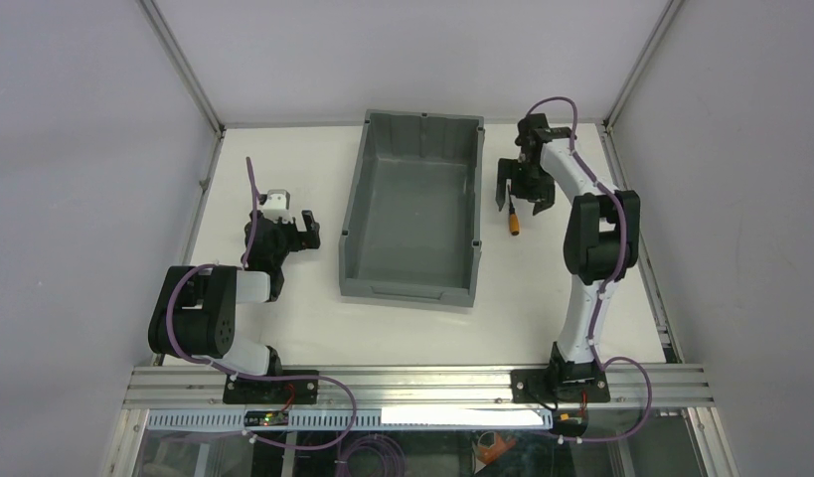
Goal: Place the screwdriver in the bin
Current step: Pick up the screwdriver from the center of the board.
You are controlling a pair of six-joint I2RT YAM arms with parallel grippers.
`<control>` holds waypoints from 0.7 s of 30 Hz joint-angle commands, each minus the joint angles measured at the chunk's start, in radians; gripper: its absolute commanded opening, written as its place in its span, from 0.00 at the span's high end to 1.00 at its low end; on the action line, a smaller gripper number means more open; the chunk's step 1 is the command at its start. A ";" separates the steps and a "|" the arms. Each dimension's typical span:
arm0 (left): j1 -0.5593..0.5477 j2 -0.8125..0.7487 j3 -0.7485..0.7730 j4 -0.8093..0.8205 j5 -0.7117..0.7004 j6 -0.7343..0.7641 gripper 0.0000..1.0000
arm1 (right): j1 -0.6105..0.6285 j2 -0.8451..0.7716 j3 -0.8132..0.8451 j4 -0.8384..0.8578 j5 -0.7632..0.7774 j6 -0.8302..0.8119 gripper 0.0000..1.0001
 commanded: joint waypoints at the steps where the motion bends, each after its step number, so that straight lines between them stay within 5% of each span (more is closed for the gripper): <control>1: 0.007 0.000 0.015 0.076 0.025 0.012 0.01 | -0.007 0.027 -0.016 0.046 -0.019 0.008 0.17; 21: 0.007 0.000 0.015 0.075 0.025 0.012 0.01 | -0.012 0.131 -0.031 0.070 -0.006 -0.001 0.50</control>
